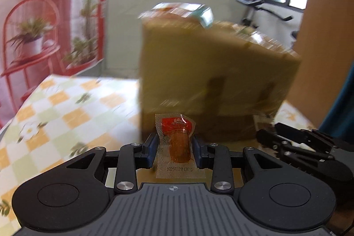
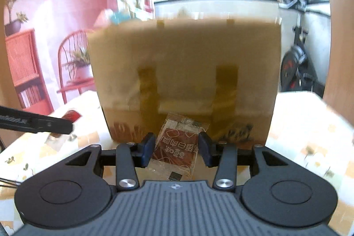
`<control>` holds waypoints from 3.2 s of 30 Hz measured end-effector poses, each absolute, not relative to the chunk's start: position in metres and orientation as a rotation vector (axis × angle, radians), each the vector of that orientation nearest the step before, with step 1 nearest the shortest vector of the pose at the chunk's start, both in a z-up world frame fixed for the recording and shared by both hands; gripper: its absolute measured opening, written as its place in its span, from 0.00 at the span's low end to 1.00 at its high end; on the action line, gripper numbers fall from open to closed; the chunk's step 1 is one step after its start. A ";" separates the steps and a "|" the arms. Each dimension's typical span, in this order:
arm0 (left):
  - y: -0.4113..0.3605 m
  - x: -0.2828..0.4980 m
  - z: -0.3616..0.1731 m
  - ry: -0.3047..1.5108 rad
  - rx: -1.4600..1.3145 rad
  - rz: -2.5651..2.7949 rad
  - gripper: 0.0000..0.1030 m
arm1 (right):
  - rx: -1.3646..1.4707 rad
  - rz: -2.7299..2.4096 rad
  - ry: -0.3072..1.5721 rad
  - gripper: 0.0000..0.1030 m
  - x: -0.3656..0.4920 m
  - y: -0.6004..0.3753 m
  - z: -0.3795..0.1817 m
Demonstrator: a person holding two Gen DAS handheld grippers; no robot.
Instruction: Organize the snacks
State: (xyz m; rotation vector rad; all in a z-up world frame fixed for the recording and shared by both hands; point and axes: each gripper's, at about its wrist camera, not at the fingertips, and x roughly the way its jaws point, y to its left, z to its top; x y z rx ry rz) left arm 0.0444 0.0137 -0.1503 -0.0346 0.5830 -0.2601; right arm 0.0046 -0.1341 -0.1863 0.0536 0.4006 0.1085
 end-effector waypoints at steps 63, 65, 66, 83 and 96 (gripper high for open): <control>-0.009 0.152 0.003 0.363 0.021 -0.264 0.94 | 0.073 0.070 0.326 0.87 0.134 -0.210 -0.020; -0.006 0.143 0.009 0.375 0.009 -0.238 0.94 | 0.089 0.053 0.299 0.91 0.120 -0.210 -0.011; -0.003 0.138 0.011 0.379 0.002 -0.233 0.94 | 0.092 0.038 0.294 0.96 0.114 -0.209 -0.007; 0.007 0.033 0.061 0.278 0.024 -0.187 0.94 | 0.146 0.070 0.246 1.00 0.004 -0.179 0.052; 0.020 0.014 0.047 0.309 -0.059 -0.221 0.95 | 0.107 0.012 0.277 1.00 -0.033 -0.152 0.066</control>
